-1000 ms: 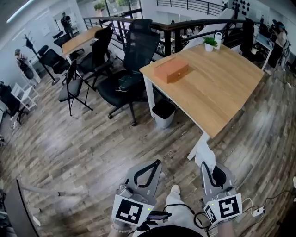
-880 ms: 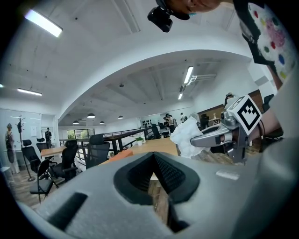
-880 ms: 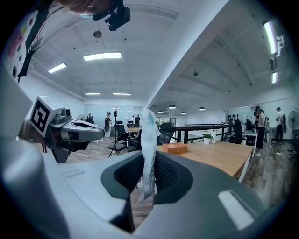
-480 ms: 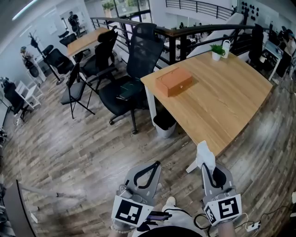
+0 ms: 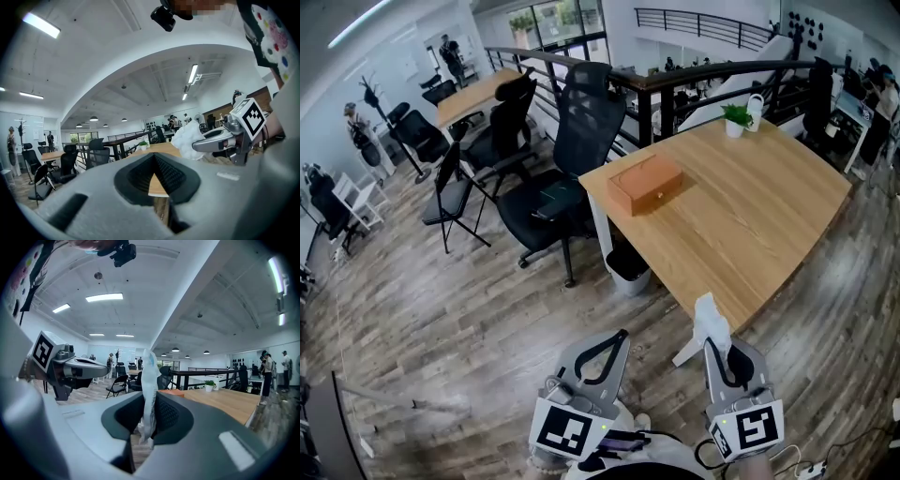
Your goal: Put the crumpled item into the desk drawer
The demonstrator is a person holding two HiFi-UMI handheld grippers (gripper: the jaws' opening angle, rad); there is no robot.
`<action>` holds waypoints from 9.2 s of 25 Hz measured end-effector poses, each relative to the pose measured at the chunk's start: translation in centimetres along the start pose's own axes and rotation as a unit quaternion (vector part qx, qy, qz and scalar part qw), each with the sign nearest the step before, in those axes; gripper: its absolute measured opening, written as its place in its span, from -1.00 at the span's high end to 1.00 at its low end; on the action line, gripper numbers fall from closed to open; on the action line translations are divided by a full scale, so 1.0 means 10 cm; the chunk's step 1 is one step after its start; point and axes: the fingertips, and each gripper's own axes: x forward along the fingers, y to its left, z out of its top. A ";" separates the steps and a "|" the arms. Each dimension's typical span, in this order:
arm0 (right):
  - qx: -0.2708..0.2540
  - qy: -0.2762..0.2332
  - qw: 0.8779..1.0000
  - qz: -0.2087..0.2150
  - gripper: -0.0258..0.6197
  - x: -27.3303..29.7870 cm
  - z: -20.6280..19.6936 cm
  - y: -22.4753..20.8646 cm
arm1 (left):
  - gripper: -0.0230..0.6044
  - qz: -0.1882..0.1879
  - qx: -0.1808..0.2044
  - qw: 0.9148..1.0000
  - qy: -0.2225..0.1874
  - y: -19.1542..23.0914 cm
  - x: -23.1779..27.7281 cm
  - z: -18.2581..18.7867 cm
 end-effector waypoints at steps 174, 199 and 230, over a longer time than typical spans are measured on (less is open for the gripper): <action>0.109 0.152 0.982 0.016 0.73 4.21 -1.45 -2.88 | 0.77 0.171 -0.218 0.922 0.270 2.05 5.36 -3.08; 0.107 0.149 0.983 0.005 0.73 4.18 -1.40 -3.00 | 0.77 0.162 -0.216 0.922 0.278 1.72 5.30 -3.00; 0.089 0.130 0.988 0.000 0.73 4.09 -1.21 -2.95 | 0.48 0.067 -0.217 0.936 0.268 1.20 5.14 -2.88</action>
